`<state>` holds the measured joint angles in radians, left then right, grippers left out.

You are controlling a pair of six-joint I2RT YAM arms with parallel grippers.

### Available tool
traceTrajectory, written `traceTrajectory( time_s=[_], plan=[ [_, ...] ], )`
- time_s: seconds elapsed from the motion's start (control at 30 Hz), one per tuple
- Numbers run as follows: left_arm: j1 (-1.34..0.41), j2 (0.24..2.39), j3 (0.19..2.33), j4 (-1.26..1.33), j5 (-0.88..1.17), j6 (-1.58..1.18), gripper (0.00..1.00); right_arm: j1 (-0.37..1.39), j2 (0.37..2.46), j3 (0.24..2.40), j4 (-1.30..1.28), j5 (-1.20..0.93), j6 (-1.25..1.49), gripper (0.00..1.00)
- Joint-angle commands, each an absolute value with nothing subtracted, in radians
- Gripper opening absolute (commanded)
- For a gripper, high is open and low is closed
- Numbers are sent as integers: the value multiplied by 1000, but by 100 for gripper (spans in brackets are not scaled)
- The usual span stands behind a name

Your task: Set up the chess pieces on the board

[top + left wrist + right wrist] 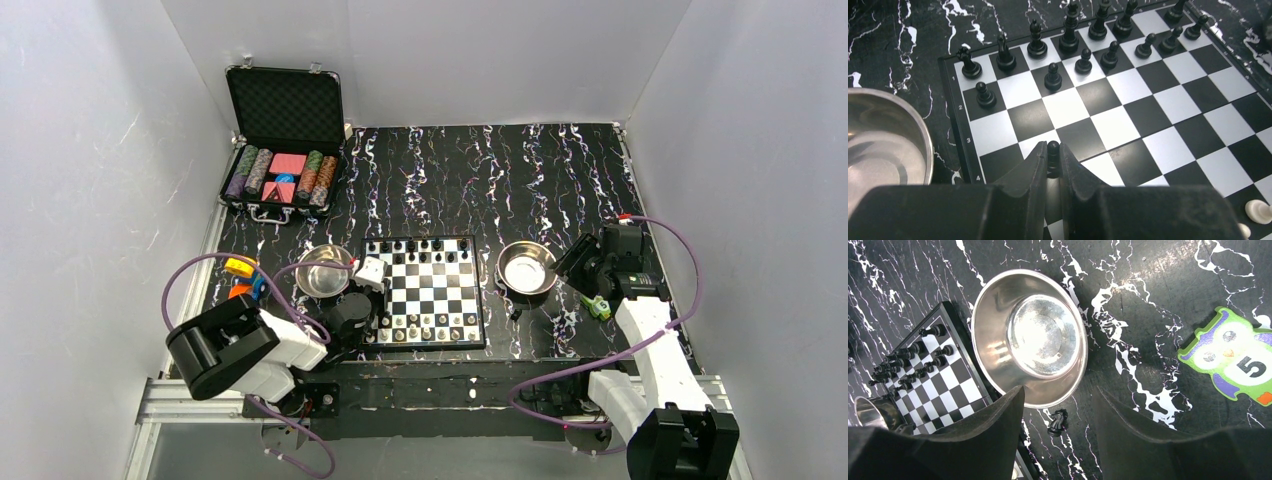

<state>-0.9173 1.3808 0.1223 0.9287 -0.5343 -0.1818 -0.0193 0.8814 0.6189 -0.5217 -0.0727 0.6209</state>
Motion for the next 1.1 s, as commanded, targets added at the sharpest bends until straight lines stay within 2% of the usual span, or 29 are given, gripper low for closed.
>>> traceTrajectory(
  time_s=[0.0,0.17,0.27,0.7,0.8,0.9,1.07],
  plan=[
    [-910,1405,118,1057,-532,-161,0,-23,884,623,-490,-90,603,60],
    [-910,1410,126,1039,-536,-186,1,-23,883,623,-488,-92,601,60],
    [-910,1410,131,1014,-543,-195,7,-23,887,621,-487,-94,602,60],
    [-911,1421,141,940,-577,-255,16,-23,891,623,-487,-103,600,60],
    [-910,1402,140,924,-583,-257,22,-23,890,623,-485,-107,600,60],
    [-910,1379,147,894,-586,-258,35,-23,891,623,-484,-110,601,60],
    [-910,1335,158,850,-591,-263,37,-22,891,623,-484,-113,603,60]
  ],
)
